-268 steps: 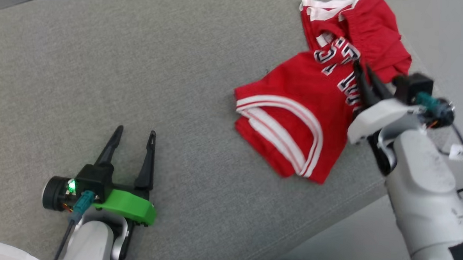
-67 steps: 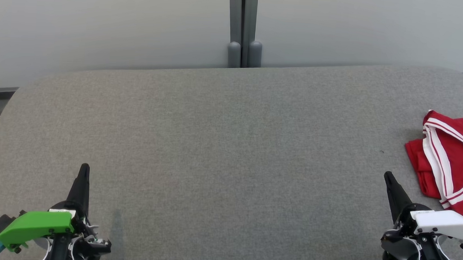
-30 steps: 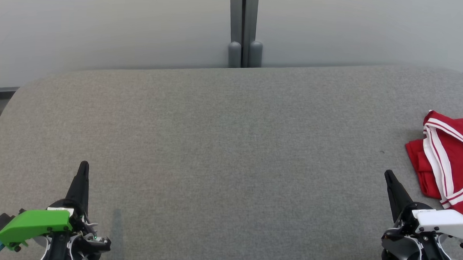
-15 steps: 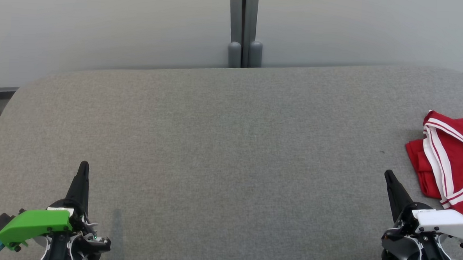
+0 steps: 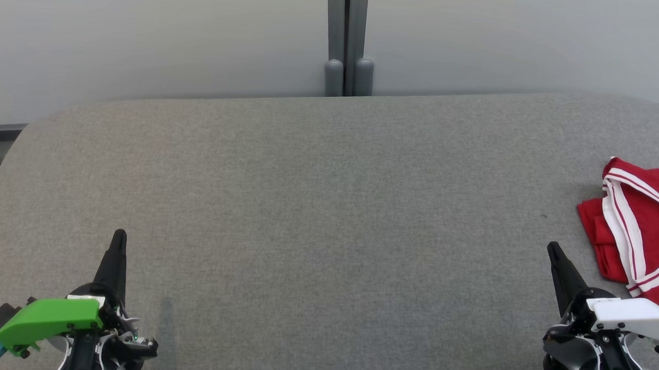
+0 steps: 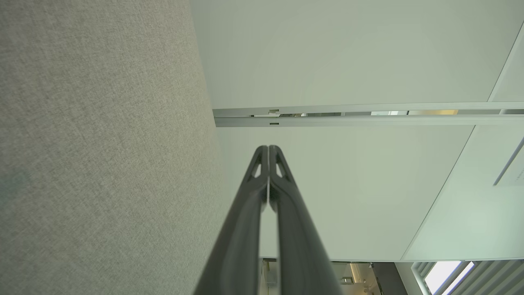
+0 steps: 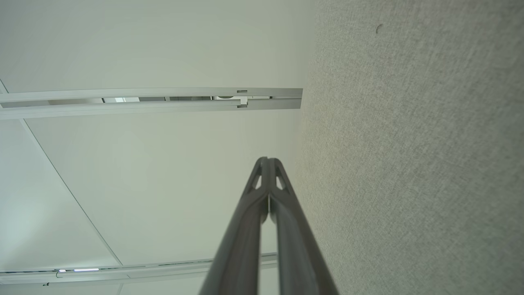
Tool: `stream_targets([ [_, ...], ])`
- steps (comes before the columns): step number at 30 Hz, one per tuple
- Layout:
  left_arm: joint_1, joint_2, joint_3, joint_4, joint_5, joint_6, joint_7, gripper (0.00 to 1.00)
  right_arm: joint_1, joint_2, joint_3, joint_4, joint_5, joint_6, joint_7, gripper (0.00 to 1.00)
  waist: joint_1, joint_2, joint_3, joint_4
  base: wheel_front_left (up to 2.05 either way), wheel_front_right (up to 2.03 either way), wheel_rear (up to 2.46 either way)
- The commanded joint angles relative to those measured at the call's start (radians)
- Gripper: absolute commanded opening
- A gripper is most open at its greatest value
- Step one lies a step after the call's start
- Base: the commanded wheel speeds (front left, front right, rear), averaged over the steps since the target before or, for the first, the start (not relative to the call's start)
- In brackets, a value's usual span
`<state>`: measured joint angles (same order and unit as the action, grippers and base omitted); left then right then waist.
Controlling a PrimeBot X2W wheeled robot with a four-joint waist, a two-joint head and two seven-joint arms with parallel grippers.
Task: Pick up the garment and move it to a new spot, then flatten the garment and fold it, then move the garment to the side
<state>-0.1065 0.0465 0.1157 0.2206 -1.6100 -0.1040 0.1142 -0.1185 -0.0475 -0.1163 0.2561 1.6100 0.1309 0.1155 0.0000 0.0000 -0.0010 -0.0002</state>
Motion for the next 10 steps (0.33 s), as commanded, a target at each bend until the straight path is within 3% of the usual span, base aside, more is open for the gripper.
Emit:
stream_targets([
  [1, -0.011, 0.007, 0.002, -0.003, -0.003, 0.002, 0.004, 0.00, -0.006, -0.005, -0.002, -0.004, 0.002, 0.000, 0.004, 0.00, 0.0000, 0.0000, 0.000, 0.000, 0.00, 0.00, 0.00],
  [10, -0.011, 0.007, 0.002, -0.003, -0.003, 0.002, 0.004, 0.00, -0.006, -0.005, -0.002, -0.004, 0.002, 0.000, 0.004, 0.00, 0.0000, 0.0000, 0.000, 0.000, 0.00, 0.00, 0.00],
])
